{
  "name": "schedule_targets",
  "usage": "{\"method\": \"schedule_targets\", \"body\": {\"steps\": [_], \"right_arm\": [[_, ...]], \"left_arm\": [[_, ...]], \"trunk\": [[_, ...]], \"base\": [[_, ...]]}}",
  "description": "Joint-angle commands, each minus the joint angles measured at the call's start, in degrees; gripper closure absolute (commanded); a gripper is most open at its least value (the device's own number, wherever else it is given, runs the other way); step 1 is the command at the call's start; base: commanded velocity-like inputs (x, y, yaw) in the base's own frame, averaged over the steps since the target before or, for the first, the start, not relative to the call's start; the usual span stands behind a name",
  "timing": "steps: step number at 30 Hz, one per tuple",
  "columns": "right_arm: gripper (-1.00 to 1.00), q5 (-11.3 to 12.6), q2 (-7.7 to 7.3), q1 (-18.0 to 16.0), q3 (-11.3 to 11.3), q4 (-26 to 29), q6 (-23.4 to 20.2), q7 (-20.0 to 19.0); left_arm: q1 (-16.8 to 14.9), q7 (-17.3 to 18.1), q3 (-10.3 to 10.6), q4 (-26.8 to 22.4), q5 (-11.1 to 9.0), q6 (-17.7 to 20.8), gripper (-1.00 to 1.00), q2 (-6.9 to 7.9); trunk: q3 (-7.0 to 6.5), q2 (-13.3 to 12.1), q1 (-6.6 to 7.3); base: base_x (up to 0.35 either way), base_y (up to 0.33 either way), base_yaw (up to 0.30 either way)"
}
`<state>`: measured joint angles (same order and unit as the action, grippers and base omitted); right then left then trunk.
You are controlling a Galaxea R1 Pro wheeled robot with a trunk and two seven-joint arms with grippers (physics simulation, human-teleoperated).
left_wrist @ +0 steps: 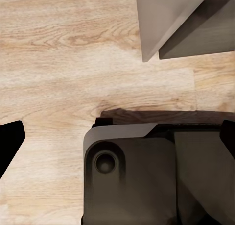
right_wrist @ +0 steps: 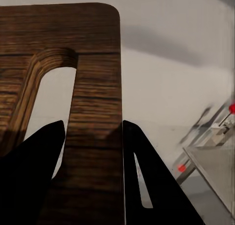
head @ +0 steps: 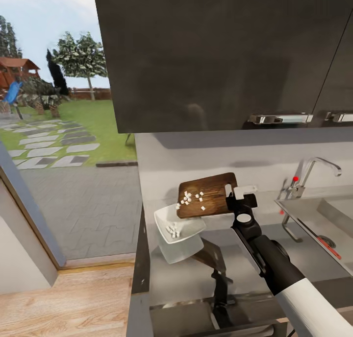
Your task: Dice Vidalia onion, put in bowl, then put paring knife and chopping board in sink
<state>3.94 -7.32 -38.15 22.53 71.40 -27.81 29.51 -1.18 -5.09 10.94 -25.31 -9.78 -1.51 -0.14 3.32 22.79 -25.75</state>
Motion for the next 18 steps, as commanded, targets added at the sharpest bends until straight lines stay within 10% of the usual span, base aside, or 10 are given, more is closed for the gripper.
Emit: {"method": "schedule_targets", "body": {"steps": [1,7,18], "right_arm": [[1.0,-0.72,0.17,-0.08,0.23,0.05,-0.23,0.46],[1.0,-5.82,3.47,-0.08,0.2,-0.03,-0.29,0.46],[1.0,-6.22,3.72,-0.08,0.14,-0.03,-0.23,0.46]], "left_arm": [[-0.05,-0.44,0.49,0.0,-0.59,-0.16,-1.0,0.05],[-0.06,-0.5,0.49,0.0,-0.57,-0.16,-1.0,0.05],[-0.05,-0.51,0.49,-0.09,-0.55,-0.16,-1.0,0.05]], "trunk": [[0.13,0.13,-0.04],[0.13,0.13,-0.04],[0.13,0.13,-0.04]], "base": [[0.0,0.0,0.0],[0.0,0.0,0.0],[0.0,0.0,0.0]]}}
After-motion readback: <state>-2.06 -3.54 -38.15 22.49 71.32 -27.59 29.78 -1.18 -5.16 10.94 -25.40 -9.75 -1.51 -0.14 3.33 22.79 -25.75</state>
